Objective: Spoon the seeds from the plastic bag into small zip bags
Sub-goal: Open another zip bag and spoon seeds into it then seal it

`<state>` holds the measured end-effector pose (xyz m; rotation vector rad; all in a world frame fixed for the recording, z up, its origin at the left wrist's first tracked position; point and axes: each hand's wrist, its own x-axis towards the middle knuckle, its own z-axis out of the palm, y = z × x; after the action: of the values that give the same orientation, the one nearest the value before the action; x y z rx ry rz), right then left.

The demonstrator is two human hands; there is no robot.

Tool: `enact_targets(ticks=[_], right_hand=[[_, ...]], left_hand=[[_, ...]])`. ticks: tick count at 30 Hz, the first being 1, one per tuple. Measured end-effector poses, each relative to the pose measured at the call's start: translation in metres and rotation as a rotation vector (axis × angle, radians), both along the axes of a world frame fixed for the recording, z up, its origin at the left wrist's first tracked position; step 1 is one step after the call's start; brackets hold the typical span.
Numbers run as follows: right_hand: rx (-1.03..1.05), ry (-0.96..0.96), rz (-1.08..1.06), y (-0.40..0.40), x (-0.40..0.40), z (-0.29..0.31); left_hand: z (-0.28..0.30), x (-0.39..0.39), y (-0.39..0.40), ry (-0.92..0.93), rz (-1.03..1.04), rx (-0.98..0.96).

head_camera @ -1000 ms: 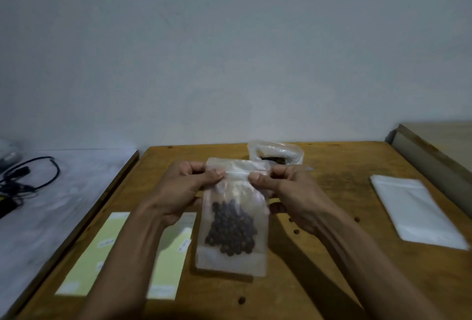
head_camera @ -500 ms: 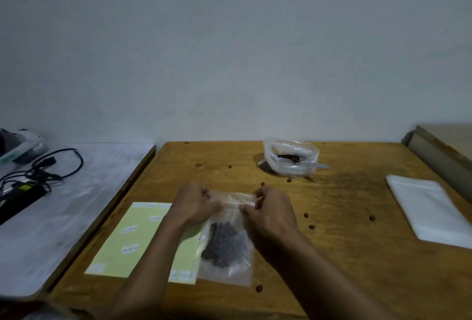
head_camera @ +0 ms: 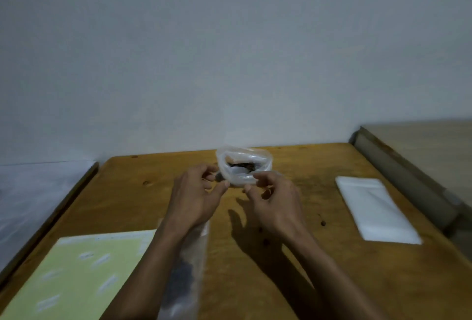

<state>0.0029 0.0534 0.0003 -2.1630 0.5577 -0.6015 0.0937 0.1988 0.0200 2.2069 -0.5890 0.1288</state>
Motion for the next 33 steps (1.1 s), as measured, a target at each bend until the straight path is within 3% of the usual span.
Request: enact_targets(ticks=[6, 10, 14, 21, 24, 33], right_hand=[[-0.018, 0.01, -0.357, -0.121, -0.051, -0.002], [-0.097, 0.284, -0.54, -0.18, -0.08, -0.021], [-0.09, 0.457, -0.537, -0.198, -0.094, -0.041], [-0.15, 0.169, -0.635, -0.197, -0.093, -0.051], [0.021, -0.035, -0.646, -0.203, -0.095, -0.042], [0.337, -0.136, -0.513, -0.196, -0.106, -0.002]], left_hand=[[-0.009, -0.045, -0.123, 0.085, -0.27, 0.011], [-0.031, -0.072, -0.197, 0.161, -0.364, 0.116], [-0.051, -0.081, -0.246, 0.157, -0.355, 0.23], [-0.074, -0.083, -0.269, 0.156, -0.277, 0.218], [-0.073, -0.08, -0.266, 0.191, -0.261, 0.162], [-0.058, -0.064, -0.253, 0.49, -0.236, -0.055]])
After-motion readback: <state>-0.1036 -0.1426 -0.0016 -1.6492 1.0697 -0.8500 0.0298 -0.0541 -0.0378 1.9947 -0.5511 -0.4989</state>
